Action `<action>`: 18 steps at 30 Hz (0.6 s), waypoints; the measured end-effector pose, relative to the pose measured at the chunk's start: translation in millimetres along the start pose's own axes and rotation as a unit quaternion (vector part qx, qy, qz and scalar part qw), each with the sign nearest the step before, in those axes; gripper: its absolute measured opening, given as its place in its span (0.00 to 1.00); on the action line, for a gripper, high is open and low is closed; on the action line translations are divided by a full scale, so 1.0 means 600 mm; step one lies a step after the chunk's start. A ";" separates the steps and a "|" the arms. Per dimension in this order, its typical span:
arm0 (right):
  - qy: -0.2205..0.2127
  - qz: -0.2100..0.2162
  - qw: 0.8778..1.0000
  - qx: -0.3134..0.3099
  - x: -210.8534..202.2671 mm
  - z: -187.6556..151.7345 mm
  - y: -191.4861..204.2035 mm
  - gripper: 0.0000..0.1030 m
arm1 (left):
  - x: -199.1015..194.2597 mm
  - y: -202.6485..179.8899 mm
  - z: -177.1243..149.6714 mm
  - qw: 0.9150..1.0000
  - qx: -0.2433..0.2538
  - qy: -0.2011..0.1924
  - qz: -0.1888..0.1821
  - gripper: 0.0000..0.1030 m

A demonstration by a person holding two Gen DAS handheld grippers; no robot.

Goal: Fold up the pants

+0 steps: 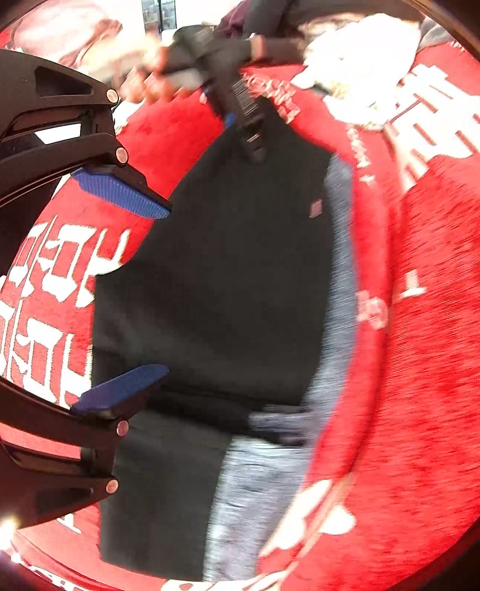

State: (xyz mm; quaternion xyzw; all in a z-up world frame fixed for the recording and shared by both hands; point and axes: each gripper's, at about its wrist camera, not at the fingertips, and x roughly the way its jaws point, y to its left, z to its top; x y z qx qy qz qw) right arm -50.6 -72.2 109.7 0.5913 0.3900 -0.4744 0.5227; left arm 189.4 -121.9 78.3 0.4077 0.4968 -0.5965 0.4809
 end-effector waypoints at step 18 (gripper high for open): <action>0.186 0.135 0.960 -0.161 0.145 0.247 0.305 0.82 | 0.002 -0.148 -0.074 0.933 0.274 -0.111 0.206 0.36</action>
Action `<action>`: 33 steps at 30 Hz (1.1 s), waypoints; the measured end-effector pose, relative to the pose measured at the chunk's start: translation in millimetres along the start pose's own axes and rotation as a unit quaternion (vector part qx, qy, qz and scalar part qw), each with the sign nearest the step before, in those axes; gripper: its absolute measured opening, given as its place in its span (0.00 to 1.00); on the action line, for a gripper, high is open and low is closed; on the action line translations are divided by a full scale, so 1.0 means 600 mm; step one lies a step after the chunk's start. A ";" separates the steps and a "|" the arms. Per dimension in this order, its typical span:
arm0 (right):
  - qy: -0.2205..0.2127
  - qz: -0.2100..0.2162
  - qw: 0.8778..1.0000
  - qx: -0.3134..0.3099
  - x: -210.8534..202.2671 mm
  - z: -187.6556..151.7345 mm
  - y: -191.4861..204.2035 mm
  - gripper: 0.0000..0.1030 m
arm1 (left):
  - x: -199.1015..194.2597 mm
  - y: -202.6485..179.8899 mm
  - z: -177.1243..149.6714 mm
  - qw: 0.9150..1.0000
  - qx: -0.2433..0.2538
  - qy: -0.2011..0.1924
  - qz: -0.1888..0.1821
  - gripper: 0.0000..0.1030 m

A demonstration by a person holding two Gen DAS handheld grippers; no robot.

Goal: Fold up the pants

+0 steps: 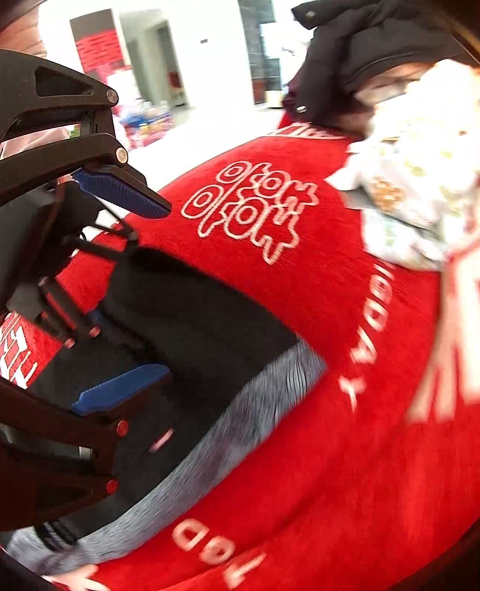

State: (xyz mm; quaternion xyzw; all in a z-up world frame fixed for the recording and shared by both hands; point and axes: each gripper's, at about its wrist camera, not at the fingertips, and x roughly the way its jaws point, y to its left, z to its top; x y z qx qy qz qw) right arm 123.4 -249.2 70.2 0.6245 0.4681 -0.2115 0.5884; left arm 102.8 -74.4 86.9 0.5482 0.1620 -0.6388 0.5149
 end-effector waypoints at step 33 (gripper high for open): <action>-0.327 0.157 0.923 0.129 -0.358 -0.481 -0.327 0.19 | -0.340 -0.317 0.186 0.964 0.123 -0.195 -0.129 0.36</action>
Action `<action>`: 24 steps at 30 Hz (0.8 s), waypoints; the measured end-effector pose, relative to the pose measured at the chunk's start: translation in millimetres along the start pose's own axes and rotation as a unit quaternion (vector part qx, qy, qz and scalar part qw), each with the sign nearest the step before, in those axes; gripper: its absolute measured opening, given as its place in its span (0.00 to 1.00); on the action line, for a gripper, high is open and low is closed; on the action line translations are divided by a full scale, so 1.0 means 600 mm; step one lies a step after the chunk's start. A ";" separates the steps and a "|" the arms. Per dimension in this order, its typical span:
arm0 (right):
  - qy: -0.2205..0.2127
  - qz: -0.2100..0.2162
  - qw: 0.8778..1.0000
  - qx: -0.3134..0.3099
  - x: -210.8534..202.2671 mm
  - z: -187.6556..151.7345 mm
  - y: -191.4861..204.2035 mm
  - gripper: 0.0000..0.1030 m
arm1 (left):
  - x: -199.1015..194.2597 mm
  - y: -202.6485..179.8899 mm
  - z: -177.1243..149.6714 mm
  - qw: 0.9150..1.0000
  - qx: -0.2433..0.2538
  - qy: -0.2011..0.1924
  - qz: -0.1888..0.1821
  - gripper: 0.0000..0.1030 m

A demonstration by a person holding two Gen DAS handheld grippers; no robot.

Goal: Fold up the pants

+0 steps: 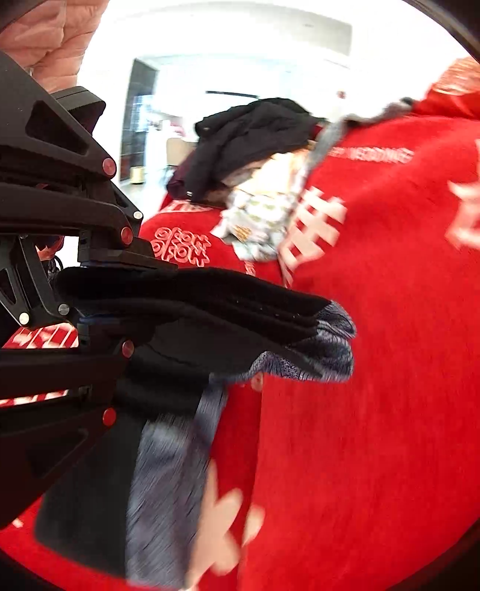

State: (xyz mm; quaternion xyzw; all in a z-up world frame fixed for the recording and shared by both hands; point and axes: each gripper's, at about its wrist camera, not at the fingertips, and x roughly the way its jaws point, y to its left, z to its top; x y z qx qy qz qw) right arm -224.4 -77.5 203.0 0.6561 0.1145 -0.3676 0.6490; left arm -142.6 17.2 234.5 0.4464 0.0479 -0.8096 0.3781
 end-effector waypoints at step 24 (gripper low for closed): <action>-0.043 -0.135 0.981 0.135 -0.088 -0.192 -0.288 0.19 | 0.103 -0.164 -0.042 0.980 0.082 0.147 -0.111 0.62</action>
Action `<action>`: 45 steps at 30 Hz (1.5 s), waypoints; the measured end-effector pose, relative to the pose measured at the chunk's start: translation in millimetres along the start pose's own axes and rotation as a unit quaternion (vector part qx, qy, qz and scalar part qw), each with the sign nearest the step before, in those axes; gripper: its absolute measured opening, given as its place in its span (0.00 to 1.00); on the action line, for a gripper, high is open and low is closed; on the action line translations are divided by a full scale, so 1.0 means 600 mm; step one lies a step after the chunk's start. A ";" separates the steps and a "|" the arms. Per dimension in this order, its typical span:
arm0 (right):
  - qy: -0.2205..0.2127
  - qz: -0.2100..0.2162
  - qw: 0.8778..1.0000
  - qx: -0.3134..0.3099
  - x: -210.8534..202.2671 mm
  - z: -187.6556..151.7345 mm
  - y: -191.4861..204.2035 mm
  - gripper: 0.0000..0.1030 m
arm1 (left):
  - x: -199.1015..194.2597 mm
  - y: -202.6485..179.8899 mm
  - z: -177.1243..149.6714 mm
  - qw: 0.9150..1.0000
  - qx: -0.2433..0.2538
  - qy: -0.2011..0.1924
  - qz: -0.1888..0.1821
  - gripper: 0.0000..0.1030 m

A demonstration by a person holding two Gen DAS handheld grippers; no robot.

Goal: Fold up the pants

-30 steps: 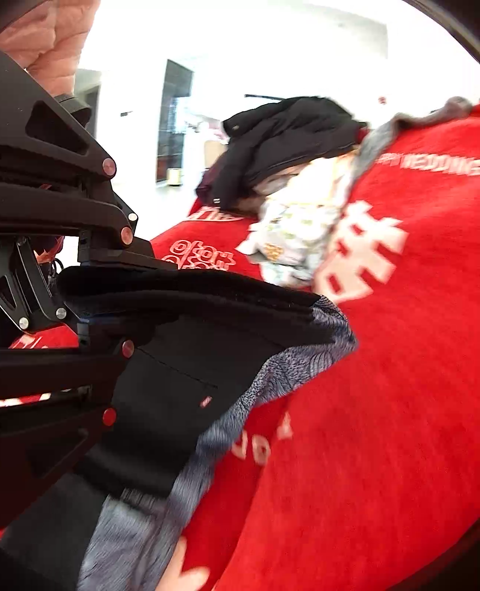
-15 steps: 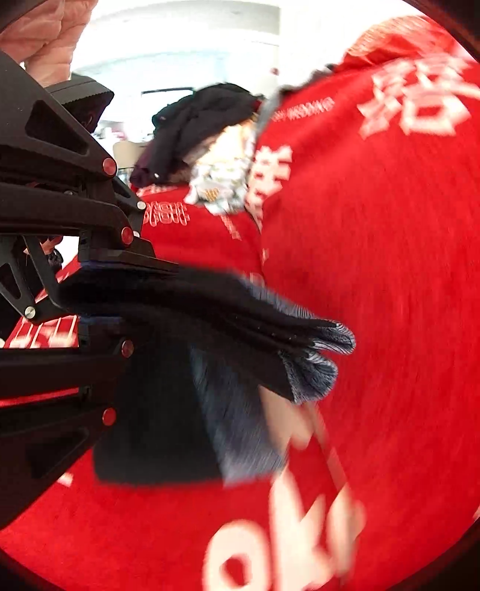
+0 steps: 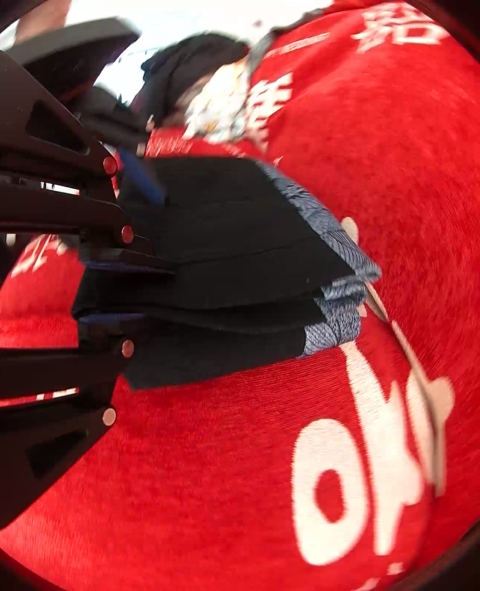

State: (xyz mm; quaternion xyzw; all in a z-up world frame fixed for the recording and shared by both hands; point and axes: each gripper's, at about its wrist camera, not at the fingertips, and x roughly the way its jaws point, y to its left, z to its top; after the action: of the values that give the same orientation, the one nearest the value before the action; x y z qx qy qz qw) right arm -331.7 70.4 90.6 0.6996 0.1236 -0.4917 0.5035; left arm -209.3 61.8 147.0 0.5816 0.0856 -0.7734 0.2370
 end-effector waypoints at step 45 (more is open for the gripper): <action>-0.012 -0.237 0.968 -0.079 0.058 0.026 0.122 0.58 | 0.081 0.312 -0.079 0.970 -0.225 0.056 0.065 0.62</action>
State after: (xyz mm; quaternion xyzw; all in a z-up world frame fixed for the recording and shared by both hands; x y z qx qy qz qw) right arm -274.7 12.7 104.6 0.6025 0.3179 -0.5939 0.4279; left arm -91.3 -95.3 113.7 0.5600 0.2331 -0.6832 0.4065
